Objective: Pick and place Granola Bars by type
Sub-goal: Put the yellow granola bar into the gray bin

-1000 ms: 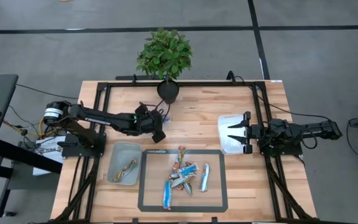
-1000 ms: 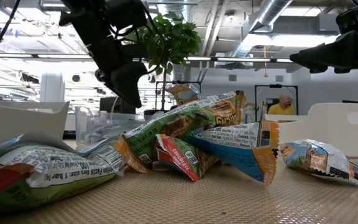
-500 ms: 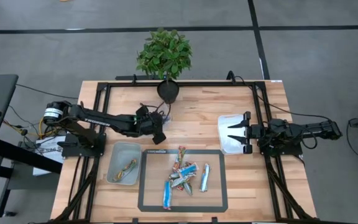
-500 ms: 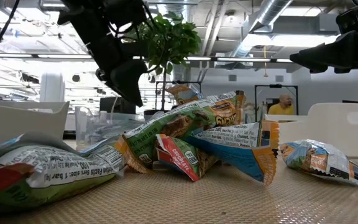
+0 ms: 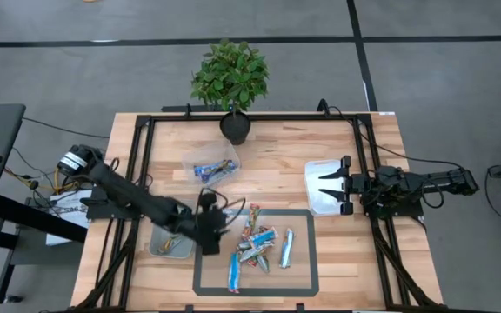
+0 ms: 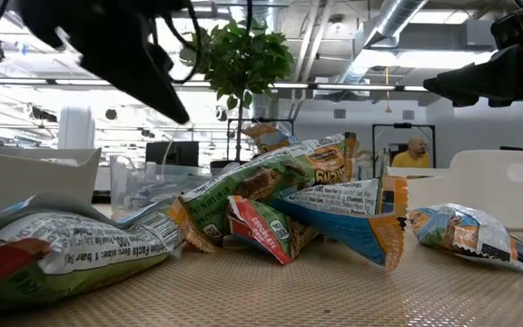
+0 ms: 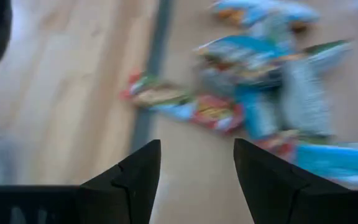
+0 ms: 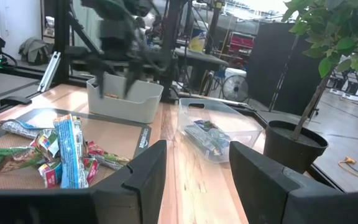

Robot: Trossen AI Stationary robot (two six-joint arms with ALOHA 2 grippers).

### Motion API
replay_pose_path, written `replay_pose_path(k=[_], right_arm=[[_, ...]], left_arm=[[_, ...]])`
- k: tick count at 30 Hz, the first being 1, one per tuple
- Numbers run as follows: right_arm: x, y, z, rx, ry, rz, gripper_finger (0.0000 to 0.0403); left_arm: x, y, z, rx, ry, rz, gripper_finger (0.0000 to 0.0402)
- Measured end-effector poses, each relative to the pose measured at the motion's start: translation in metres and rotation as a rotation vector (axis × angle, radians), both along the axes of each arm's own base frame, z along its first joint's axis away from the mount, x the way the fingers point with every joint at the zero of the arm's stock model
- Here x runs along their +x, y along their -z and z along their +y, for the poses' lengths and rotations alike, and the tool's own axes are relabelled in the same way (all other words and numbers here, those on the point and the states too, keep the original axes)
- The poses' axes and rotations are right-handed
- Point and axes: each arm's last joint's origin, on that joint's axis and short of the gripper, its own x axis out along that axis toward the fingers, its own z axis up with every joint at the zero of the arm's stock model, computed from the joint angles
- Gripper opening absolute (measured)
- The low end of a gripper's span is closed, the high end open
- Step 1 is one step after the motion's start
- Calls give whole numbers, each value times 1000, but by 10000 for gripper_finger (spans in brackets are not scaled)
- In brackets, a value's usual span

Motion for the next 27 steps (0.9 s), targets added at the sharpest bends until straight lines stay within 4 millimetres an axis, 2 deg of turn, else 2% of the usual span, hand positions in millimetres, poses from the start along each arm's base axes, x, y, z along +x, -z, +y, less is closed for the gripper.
replay_pose_path(k=[3,8,13,17,22,27], right_arm=[[0,0,0,0,0,0,171],[0,0,0,0,0,0,171],[0,0,0,0,0,-1,171],[0,0,0,0,0,-1,171],[0,0,0,0,0,-1,171],[0,0,0,0,0,1,171]], left_arm=[[-1,7,-17,-24,70,6,197],[9,16,-40,2,178,28,196],[24,20,-53,69,243,34,196],[36,21,-56,116,277,38,196],[46,19,-47,123,246,51,196],[47,22,-43,135,240,86,196]])
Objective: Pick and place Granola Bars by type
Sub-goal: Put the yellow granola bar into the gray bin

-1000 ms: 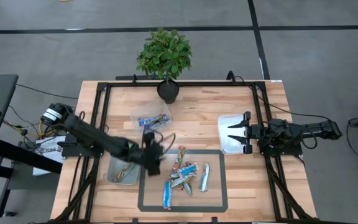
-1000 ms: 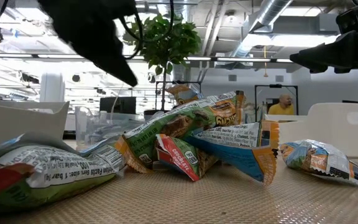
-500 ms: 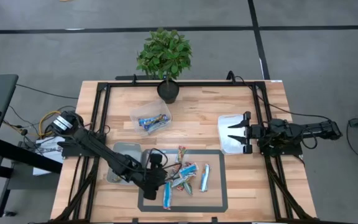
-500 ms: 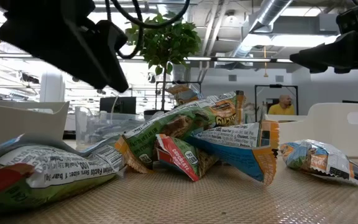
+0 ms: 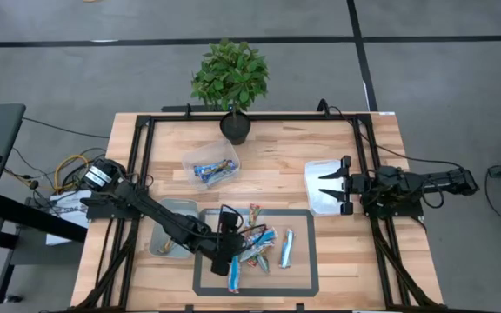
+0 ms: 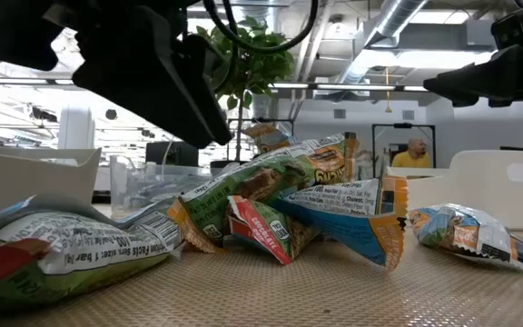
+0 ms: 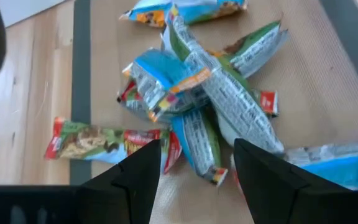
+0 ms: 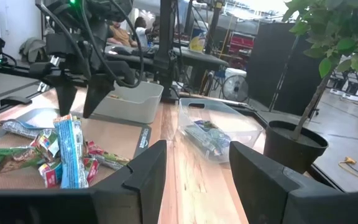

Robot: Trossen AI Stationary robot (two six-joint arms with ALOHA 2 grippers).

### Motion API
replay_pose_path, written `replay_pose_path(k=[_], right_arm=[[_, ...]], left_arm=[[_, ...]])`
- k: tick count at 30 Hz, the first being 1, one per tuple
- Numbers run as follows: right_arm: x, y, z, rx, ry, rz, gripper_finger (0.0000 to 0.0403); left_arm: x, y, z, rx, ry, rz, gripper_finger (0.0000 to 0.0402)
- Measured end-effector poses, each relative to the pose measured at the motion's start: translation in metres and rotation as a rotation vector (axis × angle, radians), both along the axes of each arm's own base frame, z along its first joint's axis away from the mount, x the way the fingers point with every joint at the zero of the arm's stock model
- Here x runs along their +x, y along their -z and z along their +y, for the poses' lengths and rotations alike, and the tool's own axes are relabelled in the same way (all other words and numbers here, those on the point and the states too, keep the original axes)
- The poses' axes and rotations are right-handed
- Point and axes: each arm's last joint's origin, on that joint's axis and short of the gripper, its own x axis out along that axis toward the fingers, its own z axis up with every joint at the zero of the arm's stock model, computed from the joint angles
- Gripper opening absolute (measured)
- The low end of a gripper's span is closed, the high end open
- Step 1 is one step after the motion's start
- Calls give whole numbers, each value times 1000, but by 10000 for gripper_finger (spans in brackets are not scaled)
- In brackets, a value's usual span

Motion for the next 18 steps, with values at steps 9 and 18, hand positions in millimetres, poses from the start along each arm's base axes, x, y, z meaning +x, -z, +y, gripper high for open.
replay_pose_path(k=[9,18], right_arm=[[0,0,0,0,1,0,171],[0,0,0,0,0,0,171]], left_arm=[[-1,0,1,4,-1,8,196],[-1,1,1,-3,-12,11,196]])
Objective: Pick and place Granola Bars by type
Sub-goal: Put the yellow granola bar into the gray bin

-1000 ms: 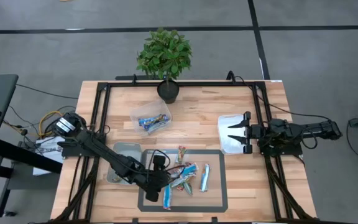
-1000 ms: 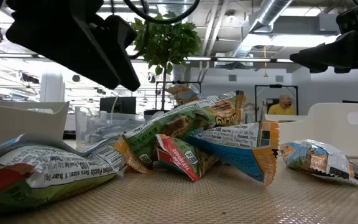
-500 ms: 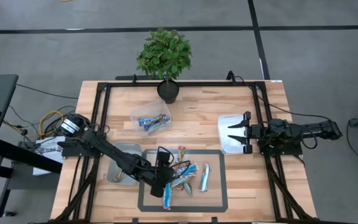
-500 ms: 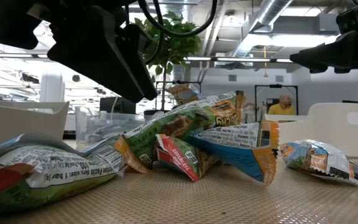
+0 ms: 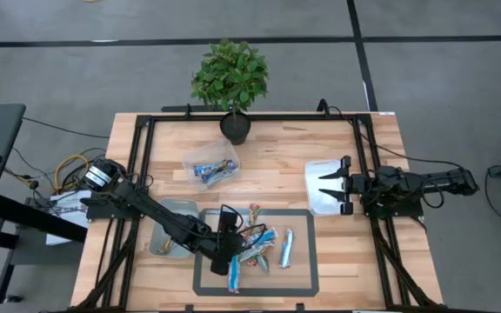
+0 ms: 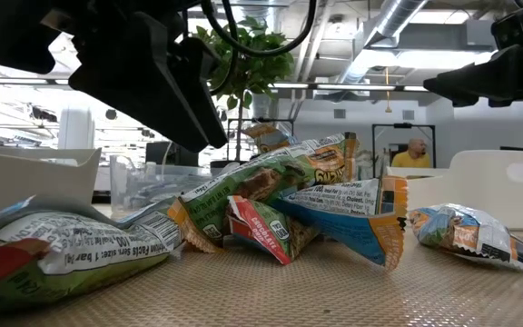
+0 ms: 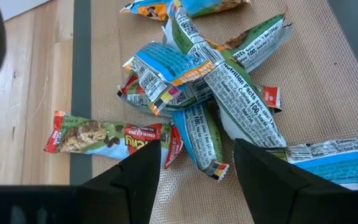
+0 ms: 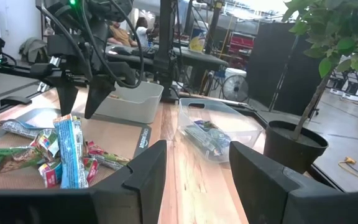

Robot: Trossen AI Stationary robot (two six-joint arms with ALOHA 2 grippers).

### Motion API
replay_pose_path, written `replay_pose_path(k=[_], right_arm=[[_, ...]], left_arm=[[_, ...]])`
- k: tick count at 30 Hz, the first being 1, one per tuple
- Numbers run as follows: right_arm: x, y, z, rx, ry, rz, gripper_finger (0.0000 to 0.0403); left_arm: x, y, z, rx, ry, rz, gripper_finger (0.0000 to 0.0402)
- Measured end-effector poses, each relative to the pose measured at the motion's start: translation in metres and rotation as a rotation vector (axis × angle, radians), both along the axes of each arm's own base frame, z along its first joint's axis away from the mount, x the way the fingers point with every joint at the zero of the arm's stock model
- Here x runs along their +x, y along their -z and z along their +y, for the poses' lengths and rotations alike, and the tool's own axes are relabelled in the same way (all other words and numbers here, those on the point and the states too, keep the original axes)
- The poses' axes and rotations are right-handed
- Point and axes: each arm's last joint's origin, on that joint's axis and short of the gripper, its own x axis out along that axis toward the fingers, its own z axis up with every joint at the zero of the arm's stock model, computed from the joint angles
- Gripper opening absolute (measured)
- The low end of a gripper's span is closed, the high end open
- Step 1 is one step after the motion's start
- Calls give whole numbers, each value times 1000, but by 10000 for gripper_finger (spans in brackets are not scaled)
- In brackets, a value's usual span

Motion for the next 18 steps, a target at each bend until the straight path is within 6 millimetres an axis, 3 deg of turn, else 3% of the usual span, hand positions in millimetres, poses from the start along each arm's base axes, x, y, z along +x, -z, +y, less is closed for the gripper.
replay_pose_path(k=[18], right_arm=[[0,0,0,0,0,-1,171]], left_arm=[[6,4,-6,13,44,-4,196]])
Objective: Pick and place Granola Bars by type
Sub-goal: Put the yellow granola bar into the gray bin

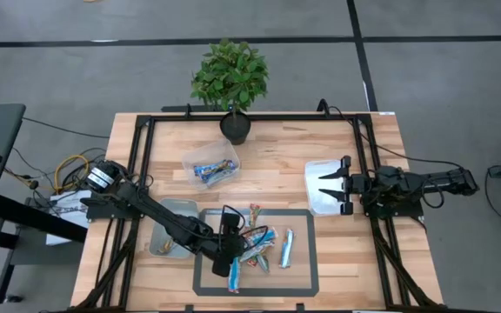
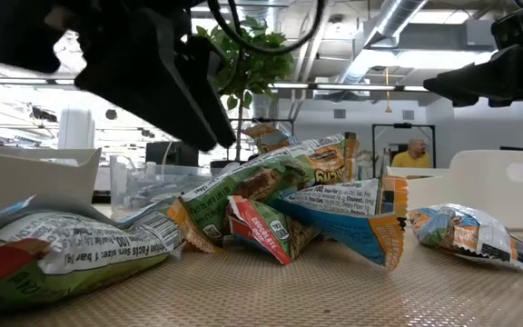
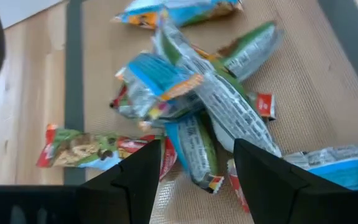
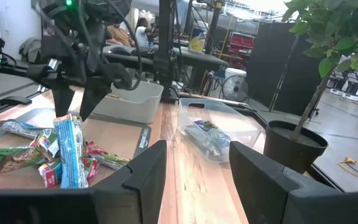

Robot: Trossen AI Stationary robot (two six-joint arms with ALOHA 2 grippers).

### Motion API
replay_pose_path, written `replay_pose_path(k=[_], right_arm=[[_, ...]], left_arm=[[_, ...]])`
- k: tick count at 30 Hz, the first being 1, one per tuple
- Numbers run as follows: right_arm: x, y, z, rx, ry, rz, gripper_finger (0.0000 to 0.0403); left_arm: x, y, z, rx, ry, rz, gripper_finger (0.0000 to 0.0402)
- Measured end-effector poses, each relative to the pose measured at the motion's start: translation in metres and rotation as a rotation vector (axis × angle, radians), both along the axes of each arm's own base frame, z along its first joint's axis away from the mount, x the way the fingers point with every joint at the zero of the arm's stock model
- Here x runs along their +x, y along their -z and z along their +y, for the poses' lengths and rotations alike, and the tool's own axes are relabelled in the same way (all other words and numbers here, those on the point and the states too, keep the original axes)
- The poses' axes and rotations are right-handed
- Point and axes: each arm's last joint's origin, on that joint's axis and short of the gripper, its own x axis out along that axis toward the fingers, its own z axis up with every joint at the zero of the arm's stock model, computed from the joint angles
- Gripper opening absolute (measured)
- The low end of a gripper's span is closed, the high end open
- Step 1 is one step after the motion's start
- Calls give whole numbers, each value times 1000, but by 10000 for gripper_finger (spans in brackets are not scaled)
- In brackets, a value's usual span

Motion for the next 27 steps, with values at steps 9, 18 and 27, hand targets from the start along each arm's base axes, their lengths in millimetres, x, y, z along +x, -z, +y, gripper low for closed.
replay_pose_path(k=[9,18,27], right_arm=[[0,0,0,0,0,1,171],[0,0,0,0,0,1,171],[0,0,0,0,0,1,171]], left_arm=[[15,4,-22,125,156,55,196],[17,3,-18,67,55,43,196],[24,5,-13,-111,-145,20,196]])
